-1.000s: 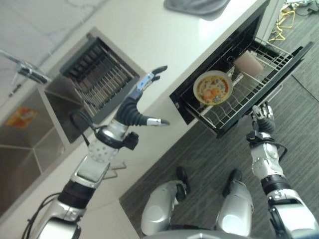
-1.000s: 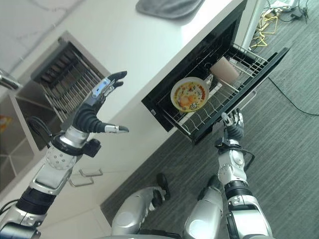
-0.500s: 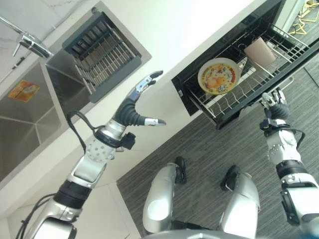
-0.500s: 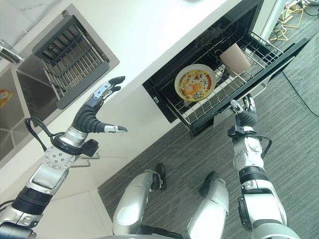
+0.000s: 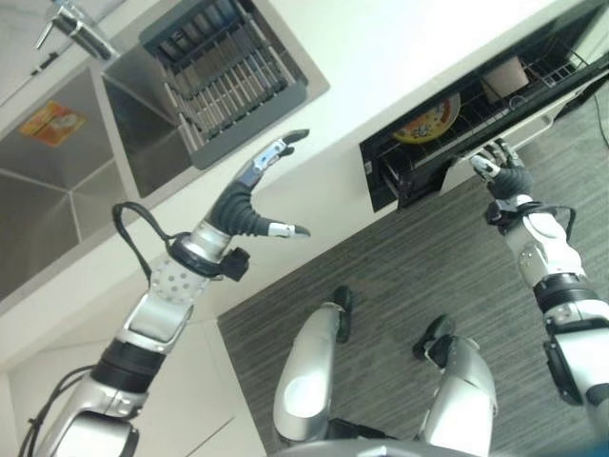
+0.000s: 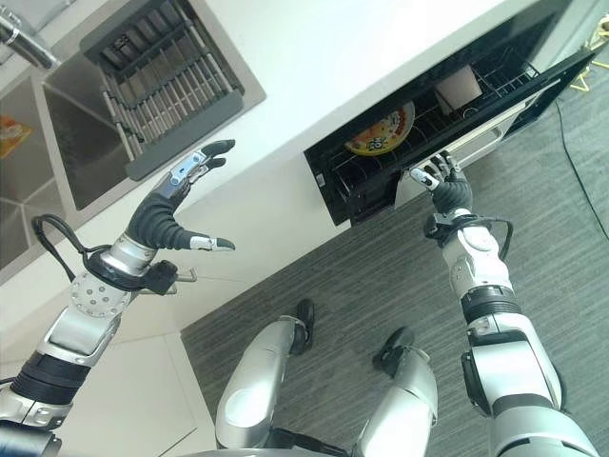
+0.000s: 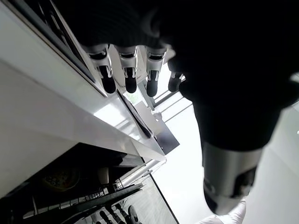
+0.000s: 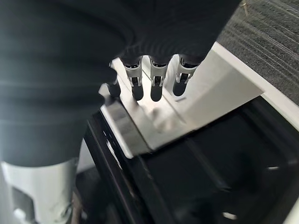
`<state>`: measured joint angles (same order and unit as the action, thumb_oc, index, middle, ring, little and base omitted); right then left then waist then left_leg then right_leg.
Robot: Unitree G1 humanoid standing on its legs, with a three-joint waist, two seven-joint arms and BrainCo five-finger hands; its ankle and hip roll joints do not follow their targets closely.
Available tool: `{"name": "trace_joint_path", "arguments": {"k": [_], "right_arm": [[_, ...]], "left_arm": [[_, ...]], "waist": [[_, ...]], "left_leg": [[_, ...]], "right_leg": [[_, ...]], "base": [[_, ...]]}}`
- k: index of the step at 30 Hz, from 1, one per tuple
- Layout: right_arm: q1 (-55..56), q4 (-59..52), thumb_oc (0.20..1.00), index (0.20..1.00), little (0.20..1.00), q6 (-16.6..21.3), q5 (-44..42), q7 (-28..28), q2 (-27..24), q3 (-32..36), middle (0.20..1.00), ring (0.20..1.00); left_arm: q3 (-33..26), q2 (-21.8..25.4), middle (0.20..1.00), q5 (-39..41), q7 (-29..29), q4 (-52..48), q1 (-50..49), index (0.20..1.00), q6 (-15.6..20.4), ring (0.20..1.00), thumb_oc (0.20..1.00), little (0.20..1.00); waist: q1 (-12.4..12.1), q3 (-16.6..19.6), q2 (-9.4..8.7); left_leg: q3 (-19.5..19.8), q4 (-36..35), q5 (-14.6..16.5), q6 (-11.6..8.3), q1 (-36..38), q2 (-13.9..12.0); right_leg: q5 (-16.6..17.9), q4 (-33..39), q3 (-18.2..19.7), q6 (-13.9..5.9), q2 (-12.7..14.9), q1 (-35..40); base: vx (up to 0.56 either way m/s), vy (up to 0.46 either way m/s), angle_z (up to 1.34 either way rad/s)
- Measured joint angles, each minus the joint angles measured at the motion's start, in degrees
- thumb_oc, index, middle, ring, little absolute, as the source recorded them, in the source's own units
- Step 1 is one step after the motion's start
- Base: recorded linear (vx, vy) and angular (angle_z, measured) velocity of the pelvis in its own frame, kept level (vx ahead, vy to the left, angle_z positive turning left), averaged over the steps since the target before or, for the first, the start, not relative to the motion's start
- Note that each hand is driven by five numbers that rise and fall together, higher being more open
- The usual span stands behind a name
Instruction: Place the dishes in the dishwasher.
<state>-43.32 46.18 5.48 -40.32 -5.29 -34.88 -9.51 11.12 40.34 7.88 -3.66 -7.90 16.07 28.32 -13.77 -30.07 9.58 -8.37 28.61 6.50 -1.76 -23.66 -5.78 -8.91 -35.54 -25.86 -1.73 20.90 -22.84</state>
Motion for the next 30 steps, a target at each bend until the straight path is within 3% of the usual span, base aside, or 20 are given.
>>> {"name": "trace_joint_path", "arguments": {"k": [11, 30], "right_arm": [[-5.77, 1.63, 1.0, 1.0, 1.0, -2.58, 0.89, -1.62, -1.85, -5.66, 1.0, 1.0], [-6.75, 10.99, 1.0, 1.0, 1.0, -3.04, 0.35, -3.75, -5.05, -6.28, 1.0, 1.0]], "left_arm": [[0.0, 2.72, 1.0, 0.09, 0.1, -0.04, 0.09, 1.0, 1.54, 1.0, 1.0, 1.0], [-2.23, 9.33, 1.0, 5.8, -1.19, -1.15, -2.27, 1.0, 2.28, 1.0, 1.0, 1.0]], "waist": [[-1.83, -0.2, -0.31], [-4.21, -0.74, -1.18]], "left_leg": [[1.94, -4.6, -2.02, 0.46, 1.78, 1.86], [5.26, -6.86, -3.8, -0.2, 3.98, 2.21]], "right_leg": [[1.15, 4.04, -3.3, -1.35, 0.54, 3.87], [0.37, 5.44, -8.12, -1.7, 0.37, 8.93]], "base": [[0.04, 0.051, 0.14], [0.05, -0.03, 0.1]]}}
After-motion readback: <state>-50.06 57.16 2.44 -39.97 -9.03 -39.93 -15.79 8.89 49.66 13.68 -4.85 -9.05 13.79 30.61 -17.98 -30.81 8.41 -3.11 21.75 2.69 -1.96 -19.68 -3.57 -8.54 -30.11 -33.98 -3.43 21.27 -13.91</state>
